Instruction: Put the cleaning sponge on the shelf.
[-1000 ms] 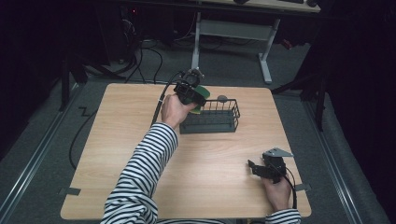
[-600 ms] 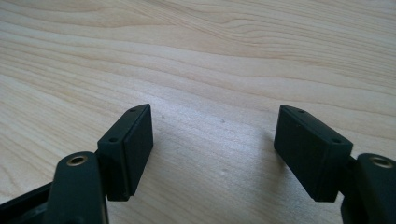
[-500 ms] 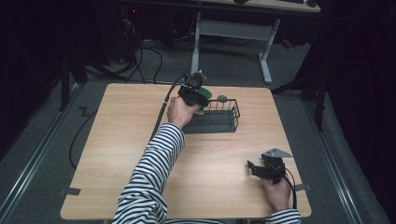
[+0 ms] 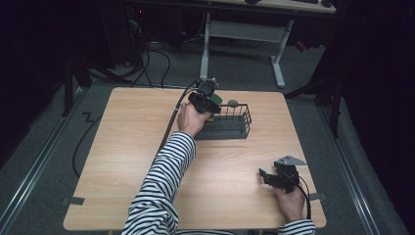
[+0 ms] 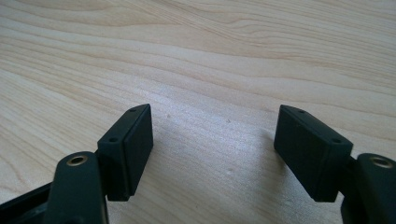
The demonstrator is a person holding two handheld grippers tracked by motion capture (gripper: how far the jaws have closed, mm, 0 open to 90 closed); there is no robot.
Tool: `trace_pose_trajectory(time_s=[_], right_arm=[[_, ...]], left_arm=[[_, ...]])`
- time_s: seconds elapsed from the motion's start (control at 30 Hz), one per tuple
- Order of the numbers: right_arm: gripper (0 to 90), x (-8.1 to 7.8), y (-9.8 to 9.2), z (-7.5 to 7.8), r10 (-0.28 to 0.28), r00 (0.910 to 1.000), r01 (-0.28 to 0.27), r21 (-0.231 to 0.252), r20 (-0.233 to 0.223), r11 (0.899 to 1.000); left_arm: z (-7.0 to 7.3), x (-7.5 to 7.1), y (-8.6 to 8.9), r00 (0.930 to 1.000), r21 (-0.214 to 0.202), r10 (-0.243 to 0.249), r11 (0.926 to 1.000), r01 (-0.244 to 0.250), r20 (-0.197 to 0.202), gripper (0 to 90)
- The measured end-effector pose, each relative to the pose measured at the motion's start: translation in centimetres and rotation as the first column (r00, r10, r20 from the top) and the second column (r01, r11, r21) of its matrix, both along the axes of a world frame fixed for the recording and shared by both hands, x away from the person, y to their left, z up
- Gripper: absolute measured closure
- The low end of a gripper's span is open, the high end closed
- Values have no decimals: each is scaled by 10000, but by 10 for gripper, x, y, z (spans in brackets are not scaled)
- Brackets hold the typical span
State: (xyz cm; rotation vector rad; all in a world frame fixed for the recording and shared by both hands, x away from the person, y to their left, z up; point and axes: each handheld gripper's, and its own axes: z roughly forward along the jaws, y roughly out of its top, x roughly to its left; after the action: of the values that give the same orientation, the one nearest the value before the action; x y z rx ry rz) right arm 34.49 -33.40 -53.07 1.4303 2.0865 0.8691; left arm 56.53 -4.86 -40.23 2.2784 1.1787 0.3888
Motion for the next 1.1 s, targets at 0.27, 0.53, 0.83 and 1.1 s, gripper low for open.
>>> trace_pose_trajectory(time_s=[0.27, 0.53, 0.83, 1.1], right_arm=[[282, -1, 1, 0, -109, 9999, 110, 101, -94, 9999], [282, 0, 0, 0, 10, 10000, -10, 3, 6, 10000], [282, 0, 0, 0, 7, 10000, -7, 4, -1, 10000], [282, 0, 0, 0, -7, 10000, 7, 13, 4, 10000]], left_arm=[[-9, 1, 3, 9997, -21, 241, 9997, -241, -63, 272], [-14, 2, 3, 9994, 72, 285, 9996, -283, -198, 269], [-17, -1, 3, 9996, 301, 236, 9993, -231, -148, 275], [-19, -4, 4, 9996, 371, 256, 9990, -250, -156, 285]])
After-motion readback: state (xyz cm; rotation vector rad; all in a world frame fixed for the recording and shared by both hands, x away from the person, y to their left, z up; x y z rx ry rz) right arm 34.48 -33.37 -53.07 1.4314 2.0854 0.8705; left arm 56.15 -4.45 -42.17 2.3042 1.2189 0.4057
